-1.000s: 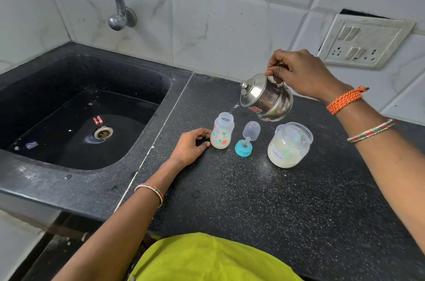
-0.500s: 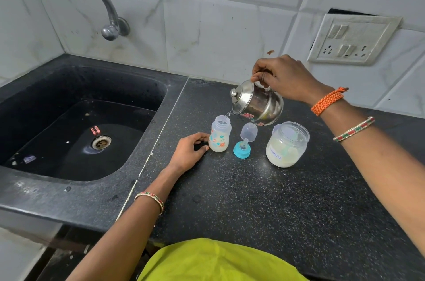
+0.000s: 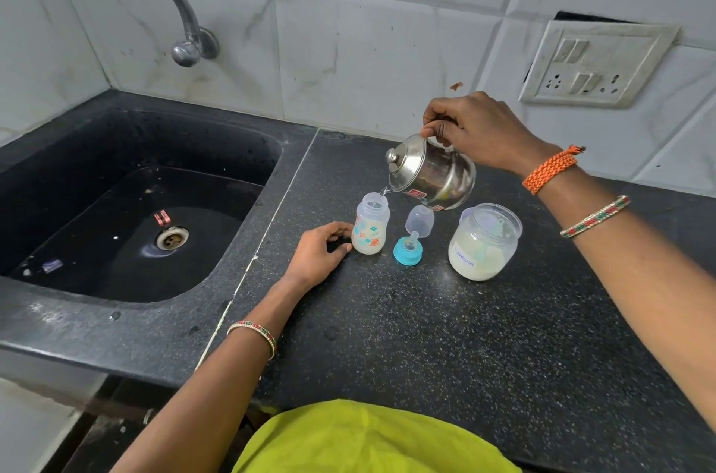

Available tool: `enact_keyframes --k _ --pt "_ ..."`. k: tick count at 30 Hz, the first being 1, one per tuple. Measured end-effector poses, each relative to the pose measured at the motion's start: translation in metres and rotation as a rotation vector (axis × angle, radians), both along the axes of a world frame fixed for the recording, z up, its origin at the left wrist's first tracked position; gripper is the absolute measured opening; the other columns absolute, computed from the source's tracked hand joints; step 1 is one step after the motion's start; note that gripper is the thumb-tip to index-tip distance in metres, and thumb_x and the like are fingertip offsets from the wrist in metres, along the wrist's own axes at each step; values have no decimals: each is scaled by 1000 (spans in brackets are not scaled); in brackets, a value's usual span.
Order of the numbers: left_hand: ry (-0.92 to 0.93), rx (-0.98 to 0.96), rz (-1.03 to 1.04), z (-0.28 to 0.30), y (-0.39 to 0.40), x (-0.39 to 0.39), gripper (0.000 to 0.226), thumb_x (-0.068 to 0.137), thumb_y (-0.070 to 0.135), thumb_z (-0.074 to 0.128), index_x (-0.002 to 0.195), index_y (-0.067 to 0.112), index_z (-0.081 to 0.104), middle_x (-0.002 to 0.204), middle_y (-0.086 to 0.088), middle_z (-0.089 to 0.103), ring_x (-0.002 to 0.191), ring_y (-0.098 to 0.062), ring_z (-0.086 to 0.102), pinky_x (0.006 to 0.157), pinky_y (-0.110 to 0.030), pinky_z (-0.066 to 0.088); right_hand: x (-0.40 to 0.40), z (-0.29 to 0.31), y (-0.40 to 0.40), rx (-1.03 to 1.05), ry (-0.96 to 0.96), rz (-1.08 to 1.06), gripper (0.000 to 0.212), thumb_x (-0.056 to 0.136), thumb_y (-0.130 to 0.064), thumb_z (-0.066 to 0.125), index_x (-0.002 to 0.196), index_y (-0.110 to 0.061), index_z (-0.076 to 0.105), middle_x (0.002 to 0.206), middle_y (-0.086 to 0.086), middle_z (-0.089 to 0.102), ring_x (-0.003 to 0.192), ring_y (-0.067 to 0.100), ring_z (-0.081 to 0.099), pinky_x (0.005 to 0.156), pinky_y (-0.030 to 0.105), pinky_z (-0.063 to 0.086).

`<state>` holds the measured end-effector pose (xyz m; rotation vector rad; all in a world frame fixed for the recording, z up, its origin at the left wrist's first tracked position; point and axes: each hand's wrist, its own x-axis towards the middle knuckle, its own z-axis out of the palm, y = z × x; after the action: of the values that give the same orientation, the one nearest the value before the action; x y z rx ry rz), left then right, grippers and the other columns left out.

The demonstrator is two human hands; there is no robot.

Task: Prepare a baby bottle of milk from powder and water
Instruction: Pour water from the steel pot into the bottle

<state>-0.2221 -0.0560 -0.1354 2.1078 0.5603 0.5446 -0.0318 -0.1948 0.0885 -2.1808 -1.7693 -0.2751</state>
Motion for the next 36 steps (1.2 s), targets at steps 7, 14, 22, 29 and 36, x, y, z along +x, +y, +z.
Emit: enact_keyframes --k 7,14,22,29,36 --pt "-11 -7 -3 2 -1 0 35 85 4 64 118 15 62 108 12 63 100 1 58 85 2 38 0 -2 1 -15 -6 3 18 94 -30 55 100 -16 65 90 -11 71 79 8 57 66 26 35" --pt "-13 -11 -4 1 -1 -1 35 85 3 65 117 17 62 107 14 63 97 6 57 84 2 38 0 -3 2 -9 -24 -1 18 95 -29 54 100 -16 65 91 -10 72 77 6 54 57 15 30" --pt "-8 -6 -7 2 -1 0 35 85 5 65 117 18 62 107 15 62 98 5 57 84 2 38 -4 -4 1 -30 -23 4 18 94 -30 54 100 -16 65 93 -4 73 79 12 58 56 16 30" --pt "-14 0 -6 3 -2 -1 34 85 5 65 117 16 62 109 13 62 101 1 59 85 1 38 -6 -4 3 -31 -38 10 19 94 -31 54 100 -16 64 93 -2 72 78 12 56 57 21 31" --pt "-22 3 -1 4 -3 -1 33 85 4 65 115 15 63 107 12 63 100 -1 59 85 1 38 -8 -4 6 -18 -38 32 22 92 -36 57 97 -16 65 89 2 71 76 14 56 66 25 33"
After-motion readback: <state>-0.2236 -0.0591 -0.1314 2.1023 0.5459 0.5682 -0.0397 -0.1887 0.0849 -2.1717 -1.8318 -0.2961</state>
